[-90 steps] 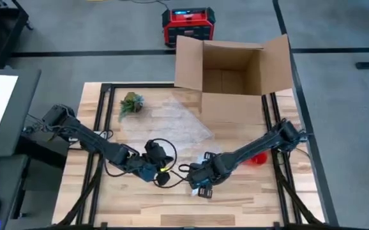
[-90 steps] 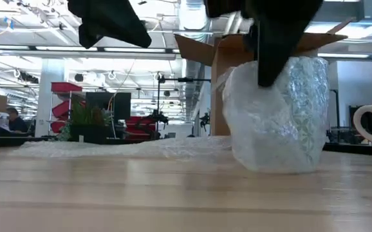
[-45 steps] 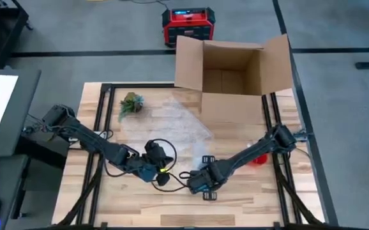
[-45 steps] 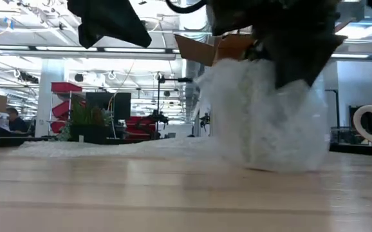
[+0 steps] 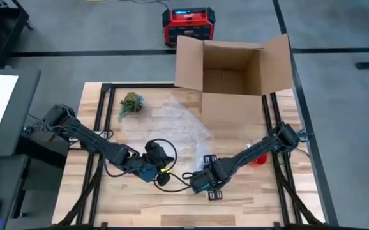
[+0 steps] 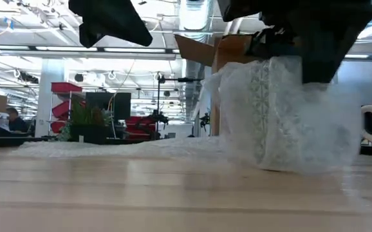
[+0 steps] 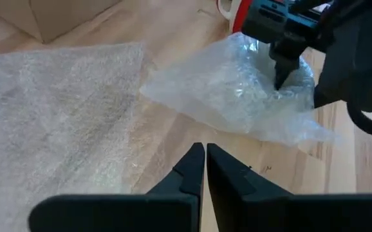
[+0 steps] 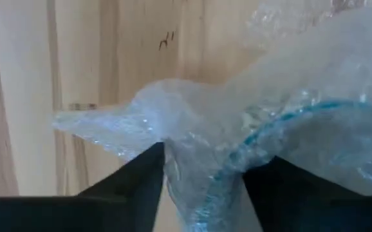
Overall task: Wrap mug
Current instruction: Wrap the blue patterned mug with the transparent bubble wrap
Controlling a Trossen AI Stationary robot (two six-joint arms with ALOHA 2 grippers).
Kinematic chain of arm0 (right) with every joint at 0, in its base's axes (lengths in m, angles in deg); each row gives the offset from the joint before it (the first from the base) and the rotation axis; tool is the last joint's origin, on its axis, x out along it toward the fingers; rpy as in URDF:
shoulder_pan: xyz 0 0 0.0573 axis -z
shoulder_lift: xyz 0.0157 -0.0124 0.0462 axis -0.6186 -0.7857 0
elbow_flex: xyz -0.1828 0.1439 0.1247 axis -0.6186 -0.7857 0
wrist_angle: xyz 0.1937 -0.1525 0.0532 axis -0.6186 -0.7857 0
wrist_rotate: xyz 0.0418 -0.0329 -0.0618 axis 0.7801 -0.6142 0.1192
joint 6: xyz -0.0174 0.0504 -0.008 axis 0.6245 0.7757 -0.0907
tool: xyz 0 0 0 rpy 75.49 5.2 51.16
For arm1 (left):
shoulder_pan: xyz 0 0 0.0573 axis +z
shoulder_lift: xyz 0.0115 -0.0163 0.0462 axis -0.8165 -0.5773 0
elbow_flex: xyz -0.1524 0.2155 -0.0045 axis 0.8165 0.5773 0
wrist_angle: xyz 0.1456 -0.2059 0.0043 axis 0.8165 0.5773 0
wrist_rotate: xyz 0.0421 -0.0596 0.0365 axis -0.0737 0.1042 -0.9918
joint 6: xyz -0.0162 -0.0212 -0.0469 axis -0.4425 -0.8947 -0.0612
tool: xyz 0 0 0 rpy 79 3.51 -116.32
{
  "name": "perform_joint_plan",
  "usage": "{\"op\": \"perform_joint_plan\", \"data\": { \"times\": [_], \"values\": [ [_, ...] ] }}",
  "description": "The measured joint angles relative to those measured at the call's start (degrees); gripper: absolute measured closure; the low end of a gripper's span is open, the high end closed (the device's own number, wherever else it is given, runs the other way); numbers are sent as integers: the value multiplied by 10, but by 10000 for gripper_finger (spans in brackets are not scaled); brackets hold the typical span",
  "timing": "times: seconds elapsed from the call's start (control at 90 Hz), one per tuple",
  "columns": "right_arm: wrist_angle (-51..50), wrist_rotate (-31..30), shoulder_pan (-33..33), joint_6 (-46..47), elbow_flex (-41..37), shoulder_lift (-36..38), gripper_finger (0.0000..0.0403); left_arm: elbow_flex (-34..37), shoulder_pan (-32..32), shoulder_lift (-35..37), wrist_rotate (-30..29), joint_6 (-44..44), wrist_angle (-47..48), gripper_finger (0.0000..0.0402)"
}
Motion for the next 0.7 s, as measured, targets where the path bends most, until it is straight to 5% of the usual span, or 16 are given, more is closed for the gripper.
{"op": "perform_joint_plan", "data": {
  "times": [0.344, 0.7],
  "values": [
    [-83, 3, 3, 58, 85, 14, 195, 0, 0, 1, 0, -4, 2, 402],
    [-45, -41, 50, 244, 116, 16, 209, 1, 0, 0, 0, -3, 5, 402]
  ]
}}
